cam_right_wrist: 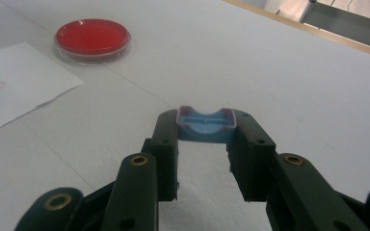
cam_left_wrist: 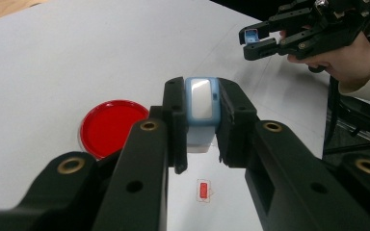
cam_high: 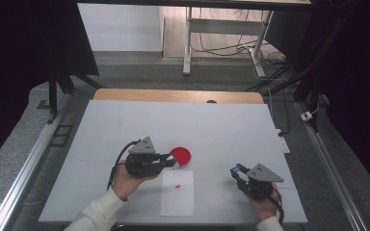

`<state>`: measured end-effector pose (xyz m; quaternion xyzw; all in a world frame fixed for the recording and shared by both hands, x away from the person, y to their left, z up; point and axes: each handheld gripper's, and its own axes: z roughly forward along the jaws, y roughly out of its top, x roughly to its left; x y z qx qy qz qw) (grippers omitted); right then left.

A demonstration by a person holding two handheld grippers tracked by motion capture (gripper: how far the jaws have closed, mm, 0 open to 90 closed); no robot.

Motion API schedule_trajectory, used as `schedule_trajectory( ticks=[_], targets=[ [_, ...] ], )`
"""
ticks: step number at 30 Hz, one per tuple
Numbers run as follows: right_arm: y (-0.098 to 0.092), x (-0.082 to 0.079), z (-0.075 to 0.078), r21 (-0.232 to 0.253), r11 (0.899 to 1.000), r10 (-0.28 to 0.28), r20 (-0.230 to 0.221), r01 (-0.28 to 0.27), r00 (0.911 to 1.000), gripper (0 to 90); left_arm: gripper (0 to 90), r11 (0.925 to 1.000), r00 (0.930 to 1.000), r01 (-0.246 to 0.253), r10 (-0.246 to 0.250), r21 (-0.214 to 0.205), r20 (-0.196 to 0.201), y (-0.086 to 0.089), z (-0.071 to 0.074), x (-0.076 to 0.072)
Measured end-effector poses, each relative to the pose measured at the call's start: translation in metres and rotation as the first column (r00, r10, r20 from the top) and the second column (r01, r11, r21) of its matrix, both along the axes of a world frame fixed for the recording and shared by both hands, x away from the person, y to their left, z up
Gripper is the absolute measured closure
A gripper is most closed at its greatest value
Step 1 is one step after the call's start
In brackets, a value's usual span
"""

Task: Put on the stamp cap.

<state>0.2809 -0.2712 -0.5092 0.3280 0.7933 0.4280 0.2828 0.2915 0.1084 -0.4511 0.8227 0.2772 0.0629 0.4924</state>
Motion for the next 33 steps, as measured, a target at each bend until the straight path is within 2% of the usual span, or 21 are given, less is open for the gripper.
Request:
schedule_trajectory(
  ticks=[7, 21, 31, 33],
  targets=[
    [0.013, 0.000, -0.001, 0.018, 0.999, 0.033, -0.010, -0.033, 0.9994, 64.7, 75.4, 0.9999, 0.9999, -0.008, 0.007, -0.011, -0.009, 0.000, -0.001, 0.000],
    [0.047, 0.000, -0.007, -0.018, 0.994, 0.112, -0.023, -0.112, 0.9935, 64.7, 75.4, 1.0000, 1.0000, -0.002, 0.002, -0.005, -0.010, -0.002, -0.002, 0.000],
    [0.062, 0.000, -0.009, -0.036, 0.990, 0.134, -0.031, -0.135, 0.9905, 64.7, 75.4, 1.0000, 1.0000, 0.005, -0.005, 0.000, -0.009, -0.003, -0.003, -0.001],
    [0.064, 0.000, -0.009, -0.028, 0.990, 0.137, -0.033, -0.138, 0.9901, 64.7, 75.3, 1.0000, 0.9999, 0.004, -0.004, -0.002, -0.010, -0.003, -0.003, 0.000]
  ],
)
